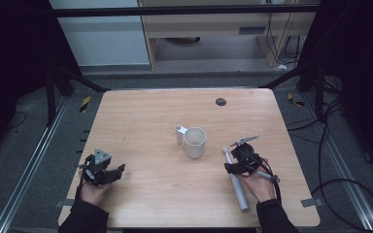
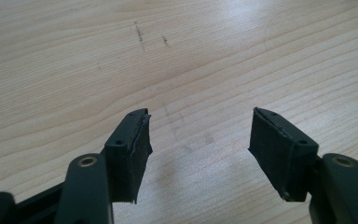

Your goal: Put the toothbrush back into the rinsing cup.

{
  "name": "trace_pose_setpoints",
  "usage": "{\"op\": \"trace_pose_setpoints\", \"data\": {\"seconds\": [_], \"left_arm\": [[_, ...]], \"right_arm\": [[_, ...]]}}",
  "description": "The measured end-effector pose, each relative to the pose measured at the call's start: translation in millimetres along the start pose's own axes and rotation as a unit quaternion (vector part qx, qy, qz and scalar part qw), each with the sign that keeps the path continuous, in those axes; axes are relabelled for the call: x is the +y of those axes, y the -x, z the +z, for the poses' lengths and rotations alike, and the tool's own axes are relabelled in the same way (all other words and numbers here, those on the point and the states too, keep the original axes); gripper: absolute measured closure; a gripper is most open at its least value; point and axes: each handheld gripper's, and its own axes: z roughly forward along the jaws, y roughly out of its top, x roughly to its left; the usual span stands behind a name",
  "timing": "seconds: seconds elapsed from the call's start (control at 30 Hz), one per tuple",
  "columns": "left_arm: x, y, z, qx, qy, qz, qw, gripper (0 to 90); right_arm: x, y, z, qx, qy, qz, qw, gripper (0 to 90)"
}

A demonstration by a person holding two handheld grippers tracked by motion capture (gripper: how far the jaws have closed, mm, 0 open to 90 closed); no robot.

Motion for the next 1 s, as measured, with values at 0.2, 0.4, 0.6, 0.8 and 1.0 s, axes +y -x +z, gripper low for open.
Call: {"op": "trace_pose_setpoints", "data": {"seconds": [0.2, 0.4, 0.6, 0.8, 1.0], "left_arm": [[-0.1, -0.4, 0.2, -0.001, -0.001, -0.001, 1.0, 37.3], [-0.1, -0.1, 0.4, -0.001, -0.002, -0.001, 1.0, 37.3], [-0.2, -0.2, 0.8, -0.002, -0.003, 0.0, 1.0, 37.3], [-0.2, -0.1, 1.0, -0.002, -0.004, -0.001, 1.0, 37.2], [-0.2, 0.3, 1.3, -0.003, -0.005, 0.0, 1.0, 37.2]], "right_arm": [[-2.7, 1.4, 5.4, 0.002, -0.013, 0.008, 0.9999, 48.8], [-4.4, 1.0, 10.9, 0.003, -0.028, 0.017, 0.9995, 51.1], [-6.1, 1.6, 14.6, 0.004, -0.037, 0.02, 0.9991, 53.7], [-7.8, 0.6, 19.9, 0.003, -0.051, 0.021, 0.9985, 55.6], [-9.3, 0.9, 24.5, 0.002, -0.062, 0.02, 0.9979, 57.8]]}}
